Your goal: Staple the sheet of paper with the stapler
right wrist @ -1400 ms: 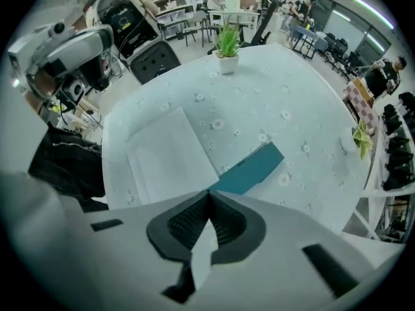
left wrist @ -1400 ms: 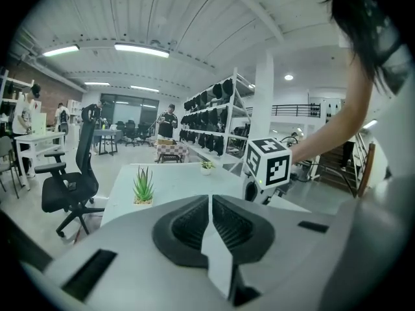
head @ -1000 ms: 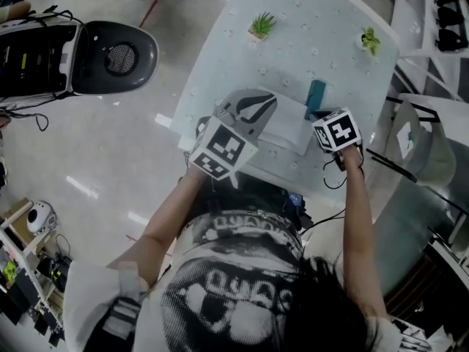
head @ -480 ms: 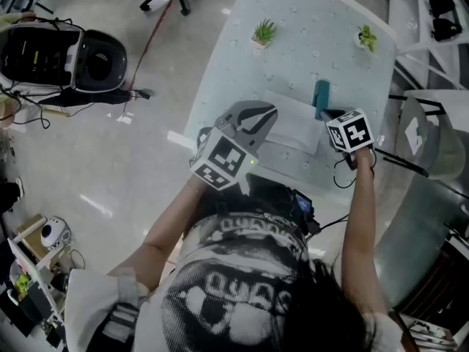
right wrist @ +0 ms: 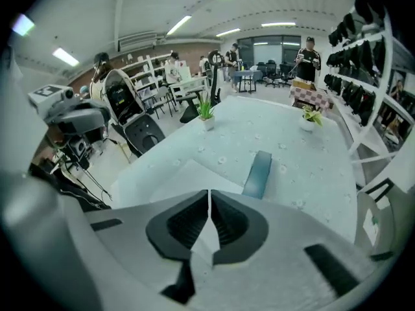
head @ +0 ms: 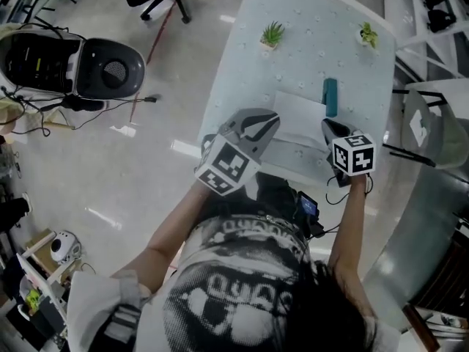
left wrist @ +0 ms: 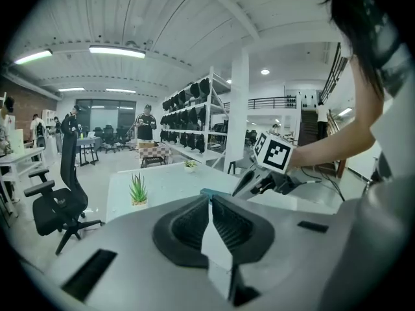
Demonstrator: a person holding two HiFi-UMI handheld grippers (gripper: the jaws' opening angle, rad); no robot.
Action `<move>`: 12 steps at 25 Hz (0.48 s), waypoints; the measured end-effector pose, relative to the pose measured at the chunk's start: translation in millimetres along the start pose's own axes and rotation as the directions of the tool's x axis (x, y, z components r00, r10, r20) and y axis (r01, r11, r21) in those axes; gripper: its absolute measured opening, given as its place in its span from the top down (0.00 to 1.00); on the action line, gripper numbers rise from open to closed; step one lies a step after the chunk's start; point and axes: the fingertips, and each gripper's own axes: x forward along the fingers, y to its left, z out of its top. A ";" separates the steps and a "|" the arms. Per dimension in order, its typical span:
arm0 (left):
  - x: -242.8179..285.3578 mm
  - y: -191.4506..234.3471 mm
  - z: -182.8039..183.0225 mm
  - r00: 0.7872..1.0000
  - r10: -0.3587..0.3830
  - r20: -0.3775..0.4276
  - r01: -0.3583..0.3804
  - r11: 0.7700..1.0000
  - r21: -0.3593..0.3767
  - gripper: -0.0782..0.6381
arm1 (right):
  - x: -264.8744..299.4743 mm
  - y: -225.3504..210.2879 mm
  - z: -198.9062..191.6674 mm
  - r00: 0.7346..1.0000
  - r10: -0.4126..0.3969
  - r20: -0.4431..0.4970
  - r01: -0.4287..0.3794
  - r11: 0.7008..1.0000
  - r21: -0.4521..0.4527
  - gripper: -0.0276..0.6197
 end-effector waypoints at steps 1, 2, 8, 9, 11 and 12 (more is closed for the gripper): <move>-3.1 0.0 -2.1 1.000 -0.011 0.000 0.011 1.000 0.003 0.87 | -2.1 7.8 -0.8 1.000 -0.005 0.020 0.005 1.000 0.019 0.94; -6.0 0.0 -3.9 1.000 -0.023 -0.002 0.023 1.000 0.004 0.87 | -4.0 15.4 -1.4 0.999 -0.012 0.038 0.011 0.999 0.035 0.94; -17.2 -7.5 -13.2 0.992 -0.124 -0.023 0.125 0.991 0.039 0.87 | -16.1 47.8 -0.2 0.982 -0.091 0.165 0.066 0.987 0.148 0.93; -18.2 -9.8 -14.9 0.990 -0.140 -0.026 0.141 0.989 0.046 0.87 | -17.8 50.6 0.0 0.977 -0.109 0.186 0.079 0.984 0.163 0.92; -20.1 -13.5 -19.7 0.985 -0.167 -0.039 0.169 0.984 0.058 0.87 | -20.0 55.7 0.5 0.966 -0.139 0.218 0.098 0.978 0.185 0.91; -21.1 -15.0 -22.5 0.983 -0.178 -0.048 0.181 0.982 0.062 0.87 | -20.6 58.1 0.5 0.962 -0.149 0.229 0.104 0.975 0.194 0.91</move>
